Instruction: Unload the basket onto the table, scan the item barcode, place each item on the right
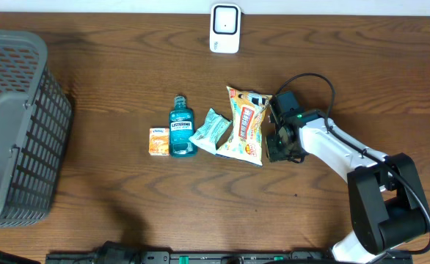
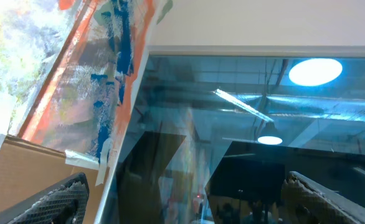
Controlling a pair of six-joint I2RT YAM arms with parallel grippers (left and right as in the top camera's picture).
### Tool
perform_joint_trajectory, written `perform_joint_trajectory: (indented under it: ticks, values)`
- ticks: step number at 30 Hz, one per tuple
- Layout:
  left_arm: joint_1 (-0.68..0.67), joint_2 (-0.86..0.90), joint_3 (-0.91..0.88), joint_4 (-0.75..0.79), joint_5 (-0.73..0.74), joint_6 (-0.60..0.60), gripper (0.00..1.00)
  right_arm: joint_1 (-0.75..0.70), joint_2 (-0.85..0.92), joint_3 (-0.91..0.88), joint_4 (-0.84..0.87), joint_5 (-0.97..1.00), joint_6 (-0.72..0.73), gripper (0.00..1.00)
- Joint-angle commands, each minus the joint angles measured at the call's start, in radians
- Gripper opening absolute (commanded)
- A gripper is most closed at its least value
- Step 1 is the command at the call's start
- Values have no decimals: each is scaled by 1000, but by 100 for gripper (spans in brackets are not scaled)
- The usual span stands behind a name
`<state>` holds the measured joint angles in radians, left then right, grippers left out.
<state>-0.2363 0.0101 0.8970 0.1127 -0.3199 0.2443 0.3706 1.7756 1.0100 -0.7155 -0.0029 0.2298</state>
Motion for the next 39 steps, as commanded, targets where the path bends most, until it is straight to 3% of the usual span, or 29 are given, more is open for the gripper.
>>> perform_joint_trajectory:
  ticks: [1,8,10,17,21,24,27,28,29,30,39]
  values:
    - [5,-7,2,5,-7,18,98,4,18,8,-63,19,-135,38]
    - [5,-7,2,5,-7,18,98,4,18,138,-237,11,-270,43]
    - [5,-7,2,5,-6,18,98,4,18,175,-267,11,-269,56]
    - [5,-7,2,5,-6,17,98,4,18,258,-375,-7,-292,84]
    - [5,-7,2,5,-7,18,98,4,18,258,-403,-38,-291,91]
    - [5,-7,2,5,-7,18,98,3,18,258,-442,-39,-200,76]
    - [5,-7,2,5,-6,17,98,3,18,259,-482,-47,-64,38]
    - [5,-7,2,5,-7,18,98,3,18,259,-490,-66,-46,27]
    - [5,-7,2,5,-6,17,98,3,18,259,-497,-107,-43,10]
    - [5,-7,2,5,-6,17,98,3,18,259,-502,-145,-43,1]
    - [5,-7,2,2,-6,17,98,-10,-4,259,-684,-366,-43,1]
